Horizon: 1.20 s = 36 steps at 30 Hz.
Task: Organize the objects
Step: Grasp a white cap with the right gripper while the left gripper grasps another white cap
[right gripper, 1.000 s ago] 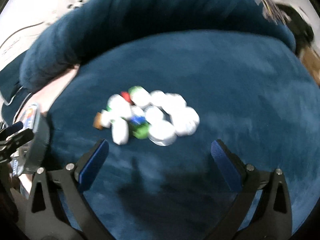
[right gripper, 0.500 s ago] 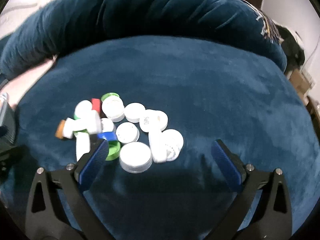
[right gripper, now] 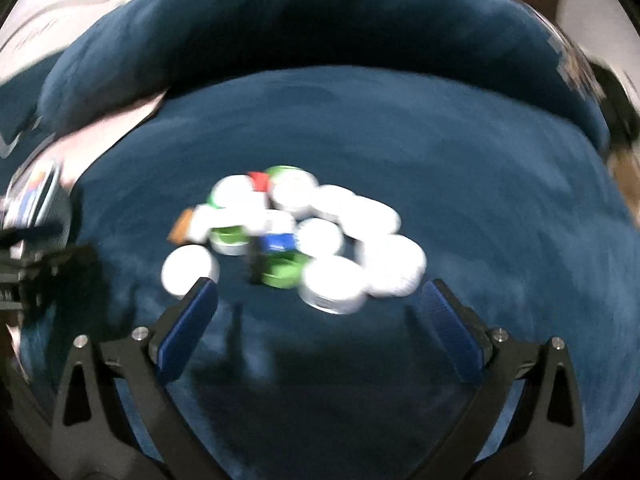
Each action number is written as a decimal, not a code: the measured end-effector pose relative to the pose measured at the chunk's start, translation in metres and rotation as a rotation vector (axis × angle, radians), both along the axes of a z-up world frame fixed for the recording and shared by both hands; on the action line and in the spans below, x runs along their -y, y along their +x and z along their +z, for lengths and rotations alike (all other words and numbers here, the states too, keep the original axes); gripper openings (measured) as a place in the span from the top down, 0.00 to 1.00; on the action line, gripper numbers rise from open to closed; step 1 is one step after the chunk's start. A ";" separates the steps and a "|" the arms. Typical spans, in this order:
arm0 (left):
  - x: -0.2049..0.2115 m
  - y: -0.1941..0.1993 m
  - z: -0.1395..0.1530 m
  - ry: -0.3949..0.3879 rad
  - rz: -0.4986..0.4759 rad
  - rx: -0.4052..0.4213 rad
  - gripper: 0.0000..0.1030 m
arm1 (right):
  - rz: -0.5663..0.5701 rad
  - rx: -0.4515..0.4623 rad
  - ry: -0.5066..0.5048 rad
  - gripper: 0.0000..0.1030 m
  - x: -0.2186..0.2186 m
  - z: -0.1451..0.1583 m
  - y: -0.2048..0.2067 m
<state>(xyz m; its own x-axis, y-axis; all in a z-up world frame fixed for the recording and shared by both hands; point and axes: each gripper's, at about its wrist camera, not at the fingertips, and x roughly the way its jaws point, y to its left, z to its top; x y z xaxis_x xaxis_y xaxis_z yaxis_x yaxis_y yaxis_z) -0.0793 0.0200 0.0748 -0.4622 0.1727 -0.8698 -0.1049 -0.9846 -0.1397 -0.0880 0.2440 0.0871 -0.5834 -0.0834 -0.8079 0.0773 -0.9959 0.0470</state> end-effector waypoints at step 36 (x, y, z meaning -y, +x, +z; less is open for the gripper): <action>-0.054 -0.001 -0.039 0.038 -0.106 -0.037 0.59 | -0.017 0.081 -0.115 0.39 -0.012 -0.028 -0.027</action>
